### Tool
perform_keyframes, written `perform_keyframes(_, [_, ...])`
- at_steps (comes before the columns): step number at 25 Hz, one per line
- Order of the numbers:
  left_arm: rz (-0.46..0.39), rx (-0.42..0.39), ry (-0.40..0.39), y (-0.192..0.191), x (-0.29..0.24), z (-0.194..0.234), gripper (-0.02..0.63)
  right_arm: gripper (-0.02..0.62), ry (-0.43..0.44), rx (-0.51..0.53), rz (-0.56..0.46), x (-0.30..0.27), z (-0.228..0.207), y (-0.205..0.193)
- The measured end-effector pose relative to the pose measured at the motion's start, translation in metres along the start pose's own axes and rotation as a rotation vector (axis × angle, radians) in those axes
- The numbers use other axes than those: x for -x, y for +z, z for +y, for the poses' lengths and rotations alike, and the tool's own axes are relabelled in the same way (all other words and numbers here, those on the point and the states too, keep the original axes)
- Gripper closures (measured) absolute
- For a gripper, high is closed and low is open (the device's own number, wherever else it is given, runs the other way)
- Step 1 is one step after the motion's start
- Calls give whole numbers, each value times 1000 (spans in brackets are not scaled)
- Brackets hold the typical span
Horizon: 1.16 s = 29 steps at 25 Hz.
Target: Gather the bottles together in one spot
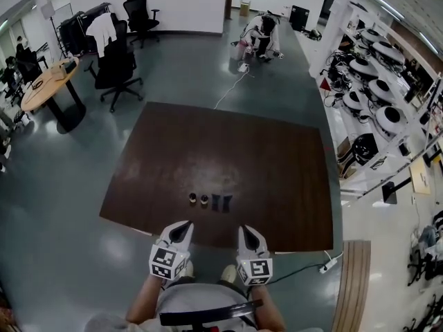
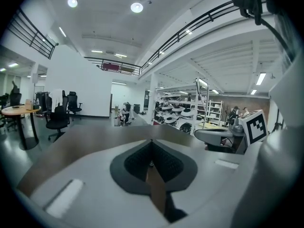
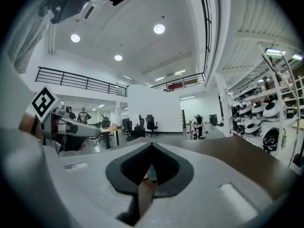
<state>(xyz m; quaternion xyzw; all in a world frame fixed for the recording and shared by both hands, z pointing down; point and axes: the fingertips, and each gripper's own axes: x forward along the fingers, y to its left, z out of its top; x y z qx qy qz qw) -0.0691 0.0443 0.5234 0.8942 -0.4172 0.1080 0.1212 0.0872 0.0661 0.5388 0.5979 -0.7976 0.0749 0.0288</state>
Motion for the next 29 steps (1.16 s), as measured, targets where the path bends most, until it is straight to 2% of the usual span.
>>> perform_keyframes(13, [3,18,-4,-5,6,15,606,595,18,3,15,-12,19,-2])
perform_keyframes(29, [7,16,-6,-3,0,16,606,595,9,-5,30,-15,12,-5])
